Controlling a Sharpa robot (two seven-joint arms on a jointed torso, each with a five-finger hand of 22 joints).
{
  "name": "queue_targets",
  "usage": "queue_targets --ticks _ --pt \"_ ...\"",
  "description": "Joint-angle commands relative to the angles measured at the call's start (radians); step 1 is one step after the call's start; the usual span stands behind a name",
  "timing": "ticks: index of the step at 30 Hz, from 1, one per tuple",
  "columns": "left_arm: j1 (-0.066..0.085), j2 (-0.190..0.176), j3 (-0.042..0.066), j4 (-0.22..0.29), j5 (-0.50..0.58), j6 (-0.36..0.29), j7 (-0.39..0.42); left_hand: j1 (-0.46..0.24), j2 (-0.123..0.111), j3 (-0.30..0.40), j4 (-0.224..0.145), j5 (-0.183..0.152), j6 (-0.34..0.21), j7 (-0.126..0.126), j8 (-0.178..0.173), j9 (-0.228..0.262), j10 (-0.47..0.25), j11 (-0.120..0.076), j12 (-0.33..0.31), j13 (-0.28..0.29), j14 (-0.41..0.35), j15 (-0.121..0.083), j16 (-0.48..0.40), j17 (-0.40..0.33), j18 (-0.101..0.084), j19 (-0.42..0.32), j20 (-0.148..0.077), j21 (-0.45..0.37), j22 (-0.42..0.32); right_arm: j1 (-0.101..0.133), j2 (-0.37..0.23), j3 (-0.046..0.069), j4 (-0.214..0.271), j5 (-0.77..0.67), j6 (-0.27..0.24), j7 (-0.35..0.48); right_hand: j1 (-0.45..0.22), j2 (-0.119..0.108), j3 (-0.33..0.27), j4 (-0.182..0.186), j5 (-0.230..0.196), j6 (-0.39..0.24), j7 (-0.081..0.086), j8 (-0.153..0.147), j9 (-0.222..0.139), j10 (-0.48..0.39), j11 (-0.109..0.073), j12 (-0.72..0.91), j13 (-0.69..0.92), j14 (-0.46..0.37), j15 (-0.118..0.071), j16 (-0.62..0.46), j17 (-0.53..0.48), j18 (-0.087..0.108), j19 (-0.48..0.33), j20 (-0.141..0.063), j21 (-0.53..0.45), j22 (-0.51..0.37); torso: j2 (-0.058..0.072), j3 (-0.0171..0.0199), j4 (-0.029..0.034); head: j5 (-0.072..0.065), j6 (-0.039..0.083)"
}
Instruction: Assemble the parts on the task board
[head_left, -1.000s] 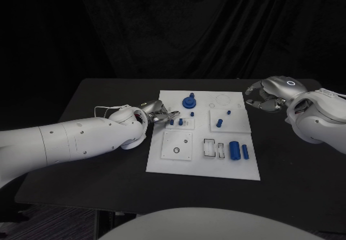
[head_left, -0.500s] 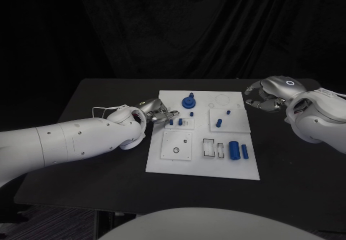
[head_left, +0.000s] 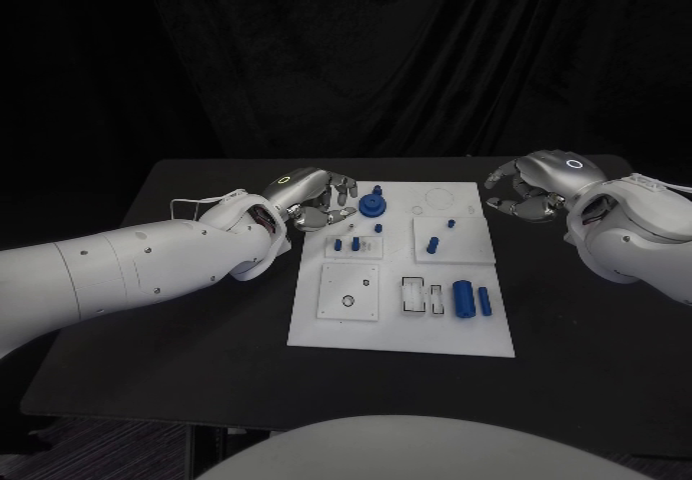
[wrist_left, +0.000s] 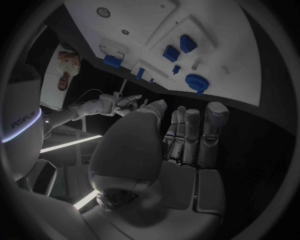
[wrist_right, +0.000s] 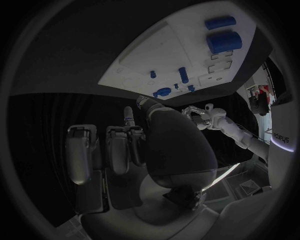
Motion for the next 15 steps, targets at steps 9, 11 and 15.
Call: queue_targets --ticks 9,11,15 --pt "0.026 0.069 0.001 -0.123 -0.123 0.138 0.251 0.149 -0.062 0.120 -0.129 -0.055 -0.012 -0.080 0.000 -0.343 -0.117 -0.030 -0.262 -0.401 0.180 -0.051 0.106 -0.021 0.008 0.145 -0.002 0.196 0.141 0.003 -0.013 0.001 0.020 0.003 -0.037 -0.003 0.002 0.007 0.005 -0.001 -0.001 0.011 -0.001 -0.004 -0.001 0.039 -0.007 -0.001 0.188 0.104 -0.006 0.003 0.263 0.000 0.087 -0.009 -0.004 0.252 0.009 0.0006 -0.0010 -0.005 0.000" --pt "0.029 0.083 0.001 -0.139 -0.158 0.165 0.236 0.158 -0.062 0.118 -0.153 -0.058 0.015 -0.093 0.003 -0.379 -0.108 -0.041 -0.261 -0.438 0.237 -0.060 0.157 0.021 0.003 0.171 -0.014 0.222 0.148 0.003 -0.013 0.001 0.022 0.004 -0.037 -0.002 0.002 0.007 0.005 -0.001 -0.001 0.011 -0.001 -0.004 -0.001 0.039 -0.007 -0.001 0.188 0.104 -0.006 0.003 0.263 0.000 0.087 -0.009 -0.004 0.252 0.010 0.0006 0.0003 -0.007 0.000" --pt "0.033 0.109 0.001 -0.164 -0.235 0.202 0.179 0.140 -0.061 0.104 -0.158 -0.081 0.051 -0.103 0.003 -0.415 -0.083 -0.042 -0.254 -0.475 0.281 -0.064 0.201 0.053 -0.007 0.209 -0.020 0.261 0.160 0.005 -0.011 0.001 0.022 0.004 -0.038 -0.002 0.002 0.007 0.005 -0.002 -0.001 0.013 -0.001 -0.004 -0.001 0.040 -0.007 -0.001 0.188 0.104 -0.006 0.003 0.263 0.000 0.087 -0.009 -0.004 0.252 0.018 0.0014 0.0017 -0.008 0.000"
